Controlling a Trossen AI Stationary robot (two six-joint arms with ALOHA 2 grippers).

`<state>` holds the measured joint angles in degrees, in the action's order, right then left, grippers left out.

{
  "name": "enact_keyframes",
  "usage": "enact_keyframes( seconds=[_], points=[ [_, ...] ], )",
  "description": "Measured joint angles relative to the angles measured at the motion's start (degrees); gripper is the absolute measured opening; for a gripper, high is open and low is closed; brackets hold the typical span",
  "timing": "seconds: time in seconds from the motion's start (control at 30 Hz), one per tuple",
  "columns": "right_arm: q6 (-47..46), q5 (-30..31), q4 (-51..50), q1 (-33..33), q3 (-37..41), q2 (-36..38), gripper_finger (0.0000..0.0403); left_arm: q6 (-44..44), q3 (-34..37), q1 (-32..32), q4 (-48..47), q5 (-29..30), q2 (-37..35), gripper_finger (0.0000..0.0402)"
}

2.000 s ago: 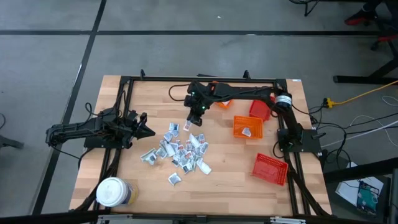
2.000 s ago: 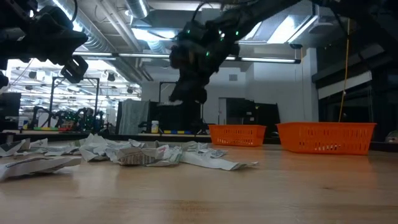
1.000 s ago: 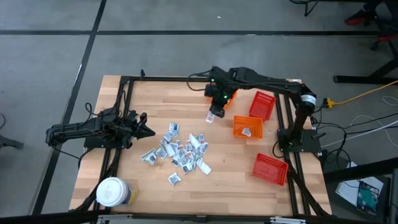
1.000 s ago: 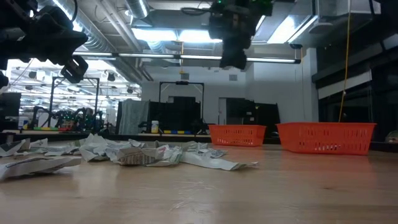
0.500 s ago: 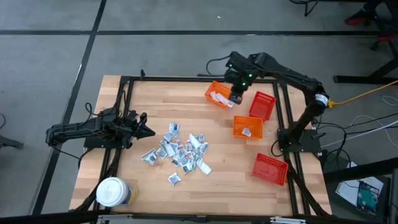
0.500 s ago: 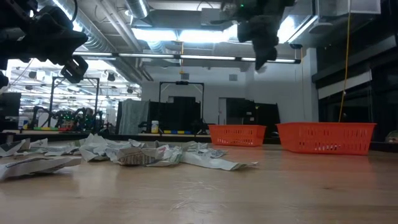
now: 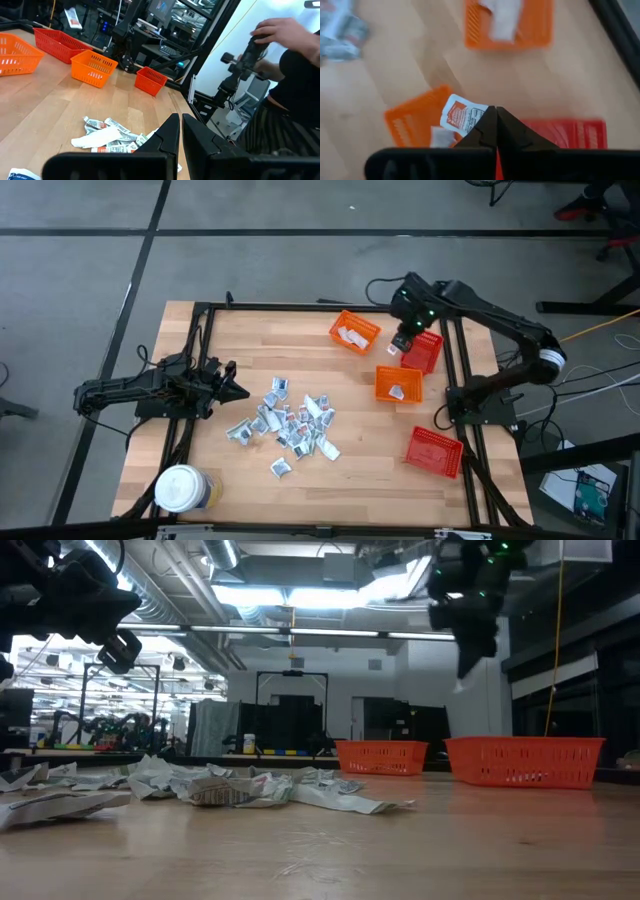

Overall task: Pick & Place First Aid Supplies
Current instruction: Put the orange ointment pack into the top red bin, then put the green bandage pack into the top orange bin

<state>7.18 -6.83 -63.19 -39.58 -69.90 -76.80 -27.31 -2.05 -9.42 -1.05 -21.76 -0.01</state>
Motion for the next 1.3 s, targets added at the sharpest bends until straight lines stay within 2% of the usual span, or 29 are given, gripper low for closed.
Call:
enact_keyframes(
  seconds=[0.27, 0.4, 0.57, 0.83, 1.07, 1.3],
  points=[
    [2.4, 1.8, -0.3, -5.0, 10.5, 6.8, 0.0002, 0.0, 0.0, 0.0, 0.0, 0.0, 0.0, 0.0015],
    [5.0, 7.9, -0.7, -6.9, 13.6, 7.8, 0.0002, 0.0, 0.0, 0.0, 0.0, 0.0, 0.0, 0.0015],
    [5.7, 13.8, -0.2, -9.1, 15.1, 7.8, 0.0002, 0.0, 0.0, 0.0, 0.0, 0.0, 0.0, 0.0015],
    [6.9, 13.9, 1.7, -10.2, 15.1, 7.8, 0.0009, 0.0, 0.0, 0.0, 0.0, 0.0, 0.0, 0.0015],
    [3.3, 13.8, 1.6, -10.2, 15.1, 7.8, 0.0054, 0.0, 0.0, 0.0, 0.0, 0.0, 0.0, 0.0016],
    [-0.9, 13.8, 1.4, -10.1, 14.7, 7.7, 0.0132, 0.0, 0.0, 0.0, 0.0, 0.0, 0.0, 0.0015]
  ],
)
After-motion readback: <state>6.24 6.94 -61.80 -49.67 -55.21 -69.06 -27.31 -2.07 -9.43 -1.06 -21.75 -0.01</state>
